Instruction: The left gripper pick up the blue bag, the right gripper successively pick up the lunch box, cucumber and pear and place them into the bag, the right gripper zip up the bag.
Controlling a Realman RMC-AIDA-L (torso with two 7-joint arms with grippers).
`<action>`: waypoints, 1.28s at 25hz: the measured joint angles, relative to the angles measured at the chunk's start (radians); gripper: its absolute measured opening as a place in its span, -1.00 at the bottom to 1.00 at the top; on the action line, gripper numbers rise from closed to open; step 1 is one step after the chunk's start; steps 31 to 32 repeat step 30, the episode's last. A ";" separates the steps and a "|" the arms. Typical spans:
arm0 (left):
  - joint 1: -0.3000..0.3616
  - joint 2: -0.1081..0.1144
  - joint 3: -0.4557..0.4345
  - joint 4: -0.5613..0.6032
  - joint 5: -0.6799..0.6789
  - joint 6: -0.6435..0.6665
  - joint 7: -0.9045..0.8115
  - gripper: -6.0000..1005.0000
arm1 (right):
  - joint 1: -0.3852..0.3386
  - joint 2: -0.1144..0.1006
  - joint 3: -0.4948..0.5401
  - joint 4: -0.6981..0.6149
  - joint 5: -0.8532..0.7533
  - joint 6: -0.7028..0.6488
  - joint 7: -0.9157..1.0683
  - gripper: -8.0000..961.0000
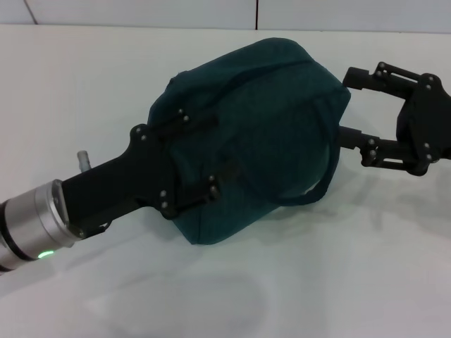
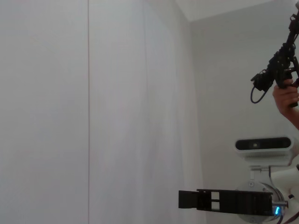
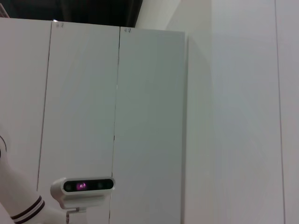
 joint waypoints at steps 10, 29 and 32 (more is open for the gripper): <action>-0.002 0.001 0.000 0.000 0.003 -0.003 0.000 0.42 | 0.006 0.001 0.005 -0.005 -0.043 0.000 0.001 0.61; -0.005 -0.002 0.000 0.000 0.002 -0.012 0.003 0.42 | 0.003 0.002 0.008 -0.009 -0.044 0.008 -0.003 0.61; -0.005 -0.002 0.000 0.000 0.002 -0.012 0.003 0.42 | 0.003 0.002 0.008 -0.009 -0.044 0.008 -0.003 0.61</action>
